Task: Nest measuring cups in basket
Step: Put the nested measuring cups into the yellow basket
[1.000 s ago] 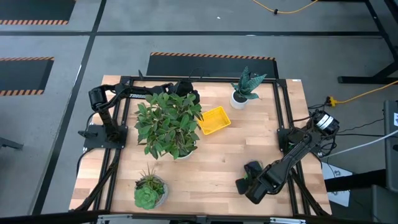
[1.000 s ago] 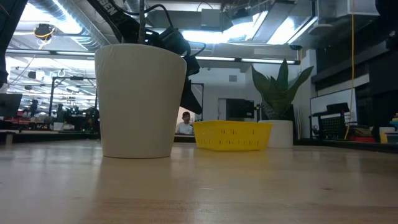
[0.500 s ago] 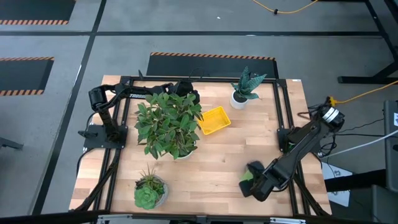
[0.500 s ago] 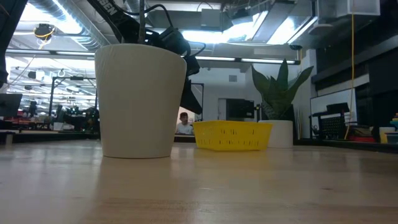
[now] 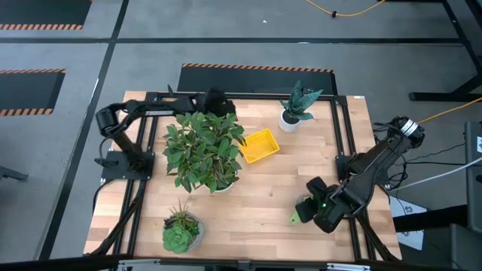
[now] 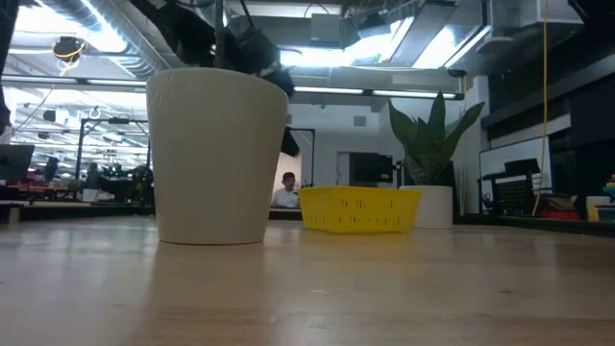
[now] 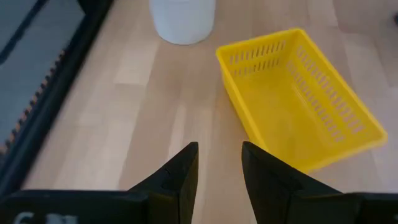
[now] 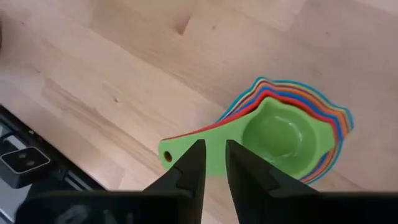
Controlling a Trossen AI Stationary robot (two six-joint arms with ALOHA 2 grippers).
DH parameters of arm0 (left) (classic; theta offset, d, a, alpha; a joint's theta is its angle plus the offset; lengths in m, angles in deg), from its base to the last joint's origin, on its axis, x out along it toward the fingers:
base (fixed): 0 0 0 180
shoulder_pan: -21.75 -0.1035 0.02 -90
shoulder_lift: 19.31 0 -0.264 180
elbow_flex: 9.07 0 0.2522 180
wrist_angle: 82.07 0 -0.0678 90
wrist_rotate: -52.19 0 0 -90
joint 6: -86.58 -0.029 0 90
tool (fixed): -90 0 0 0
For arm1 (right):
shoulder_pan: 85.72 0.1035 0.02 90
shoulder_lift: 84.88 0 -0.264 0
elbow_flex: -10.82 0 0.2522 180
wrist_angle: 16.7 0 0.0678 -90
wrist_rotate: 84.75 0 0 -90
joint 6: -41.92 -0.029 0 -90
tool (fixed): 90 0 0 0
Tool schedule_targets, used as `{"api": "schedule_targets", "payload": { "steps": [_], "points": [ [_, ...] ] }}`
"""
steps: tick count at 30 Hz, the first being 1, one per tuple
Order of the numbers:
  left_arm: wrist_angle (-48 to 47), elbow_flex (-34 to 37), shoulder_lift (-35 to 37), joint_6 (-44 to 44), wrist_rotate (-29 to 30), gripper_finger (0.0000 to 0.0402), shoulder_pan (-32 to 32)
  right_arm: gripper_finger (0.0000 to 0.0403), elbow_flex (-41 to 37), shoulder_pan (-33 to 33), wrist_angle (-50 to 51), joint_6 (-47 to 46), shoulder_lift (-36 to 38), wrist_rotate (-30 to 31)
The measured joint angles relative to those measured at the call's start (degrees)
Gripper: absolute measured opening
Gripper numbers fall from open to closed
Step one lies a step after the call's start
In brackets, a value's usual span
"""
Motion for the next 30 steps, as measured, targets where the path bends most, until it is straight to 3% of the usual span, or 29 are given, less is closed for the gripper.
{"api": "schedule_targets", "payload": {
  "steps": [7,19,30],
  "points": [
    [-15.87,1.53,12.61,-2.73,-0.10,0.0117,-1.04,0.0067,0.00,-0.82,0.89,0.90,0.03,0.14],
    [-11.44,24.45,43.37,0.34,-0.02,0.0117,-0.95,0.0067,0.00,-1.74,0.86,1.05,0.03,0.18],
    [-10.29,38.25,62.21,1.21,-0.35,0.0117,-0.95,0.0067,0.00,-1.76,1.65,1.03,0.03,0.16]
  ]
}}
